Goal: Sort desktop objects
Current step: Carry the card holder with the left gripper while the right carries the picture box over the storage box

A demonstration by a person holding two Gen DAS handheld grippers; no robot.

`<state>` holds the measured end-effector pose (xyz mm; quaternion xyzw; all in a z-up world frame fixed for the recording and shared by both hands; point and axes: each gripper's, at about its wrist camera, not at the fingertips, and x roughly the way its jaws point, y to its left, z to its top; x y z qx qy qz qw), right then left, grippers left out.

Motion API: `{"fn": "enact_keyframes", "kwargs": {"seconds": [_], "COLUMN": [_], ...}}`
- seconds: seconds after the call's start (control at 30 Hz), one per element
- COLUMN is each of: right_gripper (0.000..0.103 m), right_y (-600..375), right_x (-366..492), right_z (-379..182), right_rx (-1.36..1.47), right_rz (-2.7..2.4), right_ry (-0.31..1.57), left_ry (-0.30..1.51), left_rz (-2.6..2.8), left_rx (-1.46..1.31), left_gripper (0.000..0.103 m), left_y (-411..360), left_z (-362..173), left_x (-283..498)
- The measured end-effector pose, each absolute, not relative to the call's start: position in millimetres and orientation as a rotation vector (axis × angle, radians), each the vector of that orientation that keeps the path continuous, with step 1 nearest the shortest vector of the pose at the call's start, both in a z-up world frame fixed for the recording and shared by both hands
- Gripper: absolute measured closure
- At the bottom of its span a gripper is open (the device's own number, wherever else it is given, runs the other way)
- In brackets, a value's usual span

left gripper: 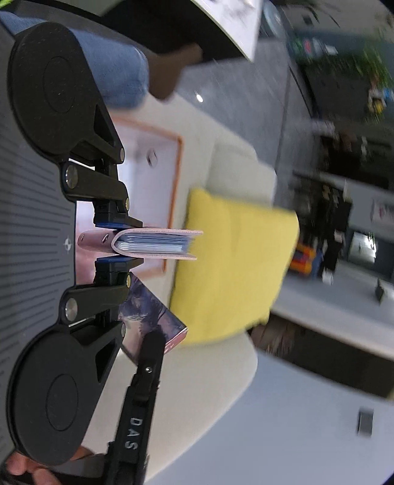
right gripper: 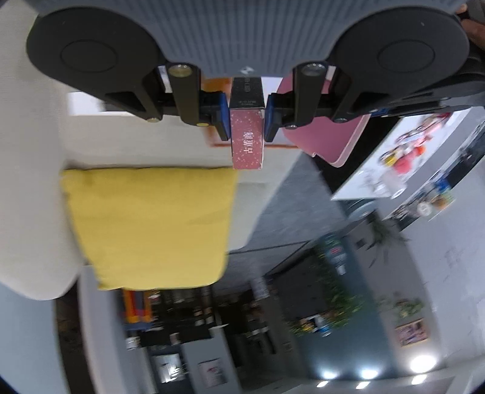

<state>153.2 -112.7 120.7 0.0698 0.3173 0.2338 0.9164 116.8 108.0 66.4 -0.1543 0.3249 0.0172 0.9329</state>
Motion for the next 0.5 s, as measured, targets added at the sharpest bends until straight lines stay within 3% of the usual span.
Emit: {"fn": "enact_keyframes", "kwargs": {"seconds": [0.23, 0.5], "right_gripper": [0.079, 0.079], "right_y": [-45, -32], "right_x": [191, 211], "right_z": [58, 14], "right_rx": [0.029, -0.058], "right_rz": [0.459, 0.374], "right_ry": [0.755, 0.834], "left_ry": [0.787, 0.861], "left_rz": [0.086, 0.06], "left_rx": [-0.389, -0.454], "left_gripper": [0.085, 0.085], "left_y": [142, 147], "left_z": [9, -27], "left_x": [140, 159]}}
